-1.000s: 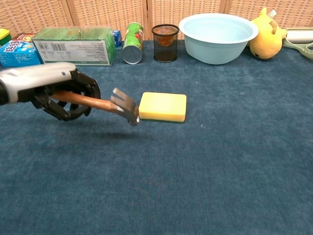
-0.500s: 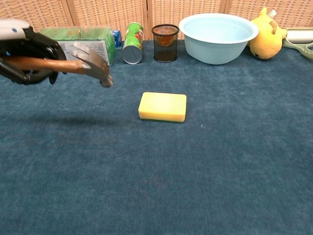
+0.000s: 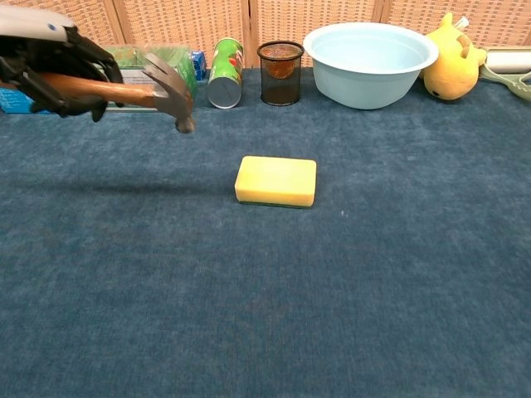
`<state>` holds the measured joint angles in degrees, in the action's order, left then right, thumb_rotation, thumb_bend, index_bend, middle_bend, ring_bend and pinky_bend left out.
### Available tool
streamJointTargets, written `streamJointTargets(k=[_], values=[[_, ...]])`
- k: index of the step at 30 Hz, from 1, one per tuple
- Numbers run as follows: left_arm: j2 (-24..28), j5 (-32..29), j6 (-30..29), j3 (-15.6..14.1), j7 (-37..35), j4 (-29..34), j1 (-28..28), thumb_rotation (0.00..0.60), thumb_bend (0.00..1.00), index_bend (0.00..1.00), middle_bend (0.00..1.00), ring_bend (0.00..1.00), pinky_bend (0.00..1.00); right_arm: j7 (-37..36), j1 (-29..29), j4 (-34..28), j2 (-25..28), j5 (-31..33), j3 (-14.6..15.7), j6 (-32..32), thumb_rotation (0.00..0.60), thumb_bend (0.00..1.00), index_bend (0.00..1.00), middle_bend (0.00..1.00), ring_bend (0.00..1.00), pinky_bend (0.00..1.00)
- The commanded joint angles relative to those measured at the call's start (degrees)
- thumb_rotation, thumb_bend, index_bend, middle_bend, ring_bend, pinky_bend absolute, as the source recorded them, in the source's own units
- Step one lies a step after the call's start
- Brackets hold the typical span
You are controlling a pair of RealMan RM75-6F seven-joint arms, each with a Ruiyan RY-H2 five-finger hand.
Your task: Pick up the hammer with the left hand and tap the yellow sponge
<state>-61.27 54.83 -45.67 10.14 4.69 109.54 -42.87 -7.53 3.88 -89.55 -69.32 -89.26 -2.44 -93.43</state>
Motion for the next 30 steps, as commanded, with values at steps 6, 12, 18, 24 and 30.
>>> streamJointTargets(k=[6, 12, 18, 24, 30], values=[[-8.6, -10.8, 4.3, 0.0, 2.9, -6.2, -6.7, 0.6, 0.86, 0.46, 0.54, 0.63, 0.73, -0.5, 0.2, 0.3, 0.2, 1.2, -0.3, 0.2, 0.6, 0.22, 0.46, 0.41, 0.33, 0.25], [-14.5, -18.3, 5.4, -0.9, 5.3, -11.2, -11.2, 0.6, 0.86, 0.46, 0.54, 0.64, 0.73, -1.1, 0.5, 0.9, 0.0, 2.2, -0.5, 0.4, 0.6, 0.22, 0.46, 0.41, 0.33, 0.25], [-19.6, -25.0, 4.9, -2.2, 7.6, -15.4, -14.5, 0.6, 0.86, 0.46, 0.55, 0.64, 0.73, -1.8, 0.7, 1.4, -0.1, 2.6, -0.6, 0.5, 0.6, 0.22, 0.46, 0.41, 0.33, 0.25], [-21.7, -28.2, 3.6, -2.1, 8.8, -16.7, -16.3, 0.6, 0.86, 0.46, 0.55, 0.64, 0.73, -2.3, 1.2, 1.8, -0.1, 2.9, -0.5, 0.1, 0.6, 0.22, 0.46, 0.41, 0.33, 0.25], [-18.6, -20.8, 0.2, 2.4, 2.9, -11.4, -12.9, 0.6, 0.86, 0.46, 0.55, 0.64, 0.74, -2.2, 1.6, 1.7, -0.1, 2.4, -0.5, -0.8, 0.6, 0.22, 0.46, 0.41, 0.33, 0.25]])
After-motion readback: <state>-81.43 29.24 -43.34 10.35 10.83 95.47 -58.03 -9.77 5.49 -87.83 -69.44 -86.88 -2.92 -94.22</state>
